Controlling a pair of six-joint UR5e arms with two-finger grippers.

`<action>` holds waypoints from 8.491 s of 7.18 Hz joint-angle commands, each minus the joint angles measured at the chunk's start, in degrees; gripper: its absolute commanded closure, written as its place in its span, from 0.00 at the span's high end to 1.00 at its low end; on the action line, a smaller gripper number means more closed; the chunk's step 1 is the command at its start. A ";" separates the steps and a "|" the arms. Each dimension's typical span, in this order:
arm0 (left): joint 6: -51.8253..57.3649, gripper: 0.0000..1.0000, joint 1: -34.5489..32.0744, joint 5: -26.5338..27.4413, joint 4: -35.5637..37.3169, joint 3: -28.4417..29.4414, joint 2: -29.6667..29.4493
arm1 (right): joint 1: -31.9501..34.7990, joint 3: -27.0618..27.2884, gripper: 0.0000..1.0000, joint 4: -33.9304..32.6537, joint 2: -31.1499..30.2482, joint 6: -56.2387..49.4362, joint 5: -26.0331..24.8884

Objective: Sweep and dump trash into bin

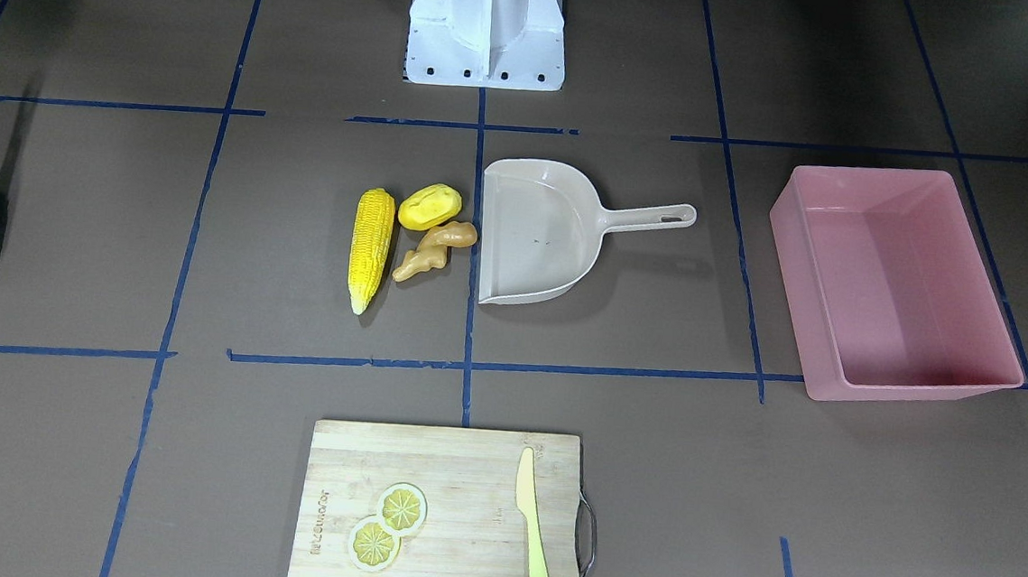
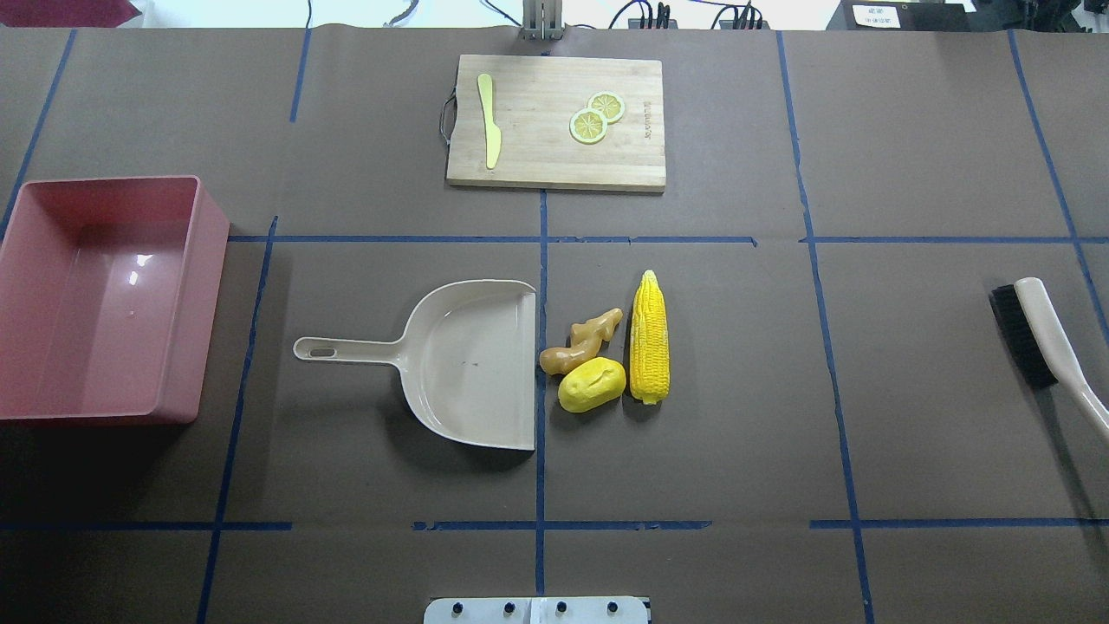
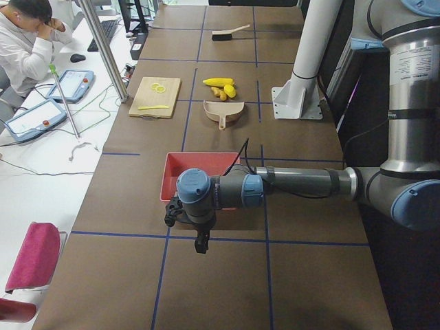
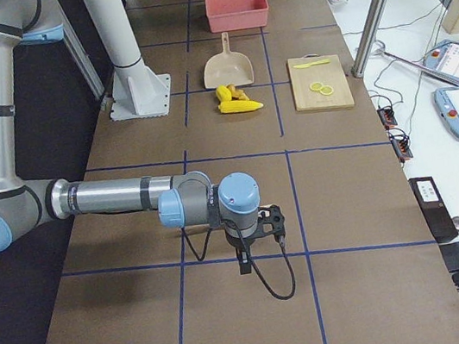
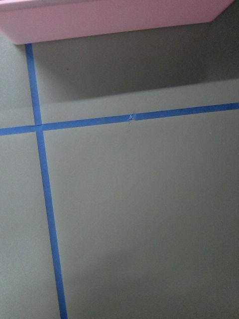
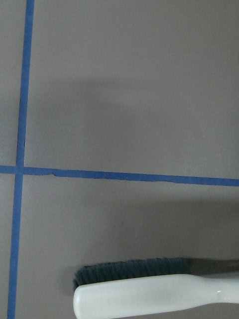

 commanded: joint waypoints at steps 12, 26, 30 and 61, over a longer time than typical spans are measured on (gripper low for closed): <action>0.00 1.00 0.00 1.41 -5.97 -0.83 -4.13 | -14.57 5.49 1.00 22.62 -4.81 23.82 -0.23; -0.44 1.00 -0.35 0.44 -5.63 -1.00 -4.22 | -32.99 5.55 0.00 32.04 -8.45 38.48 -6.43; 0.17 0.97 0.78 -6.68 -13.03 -3.03 -5.79 | -33.08 15.51 0.00 12.98 -0.56 41.55 -7.30; -2.29 0.56 57.66 15.21 -38.59 -2.06 -26.10 | -33.69 16.74 0.00 13.20 0.61 41.39 -7.48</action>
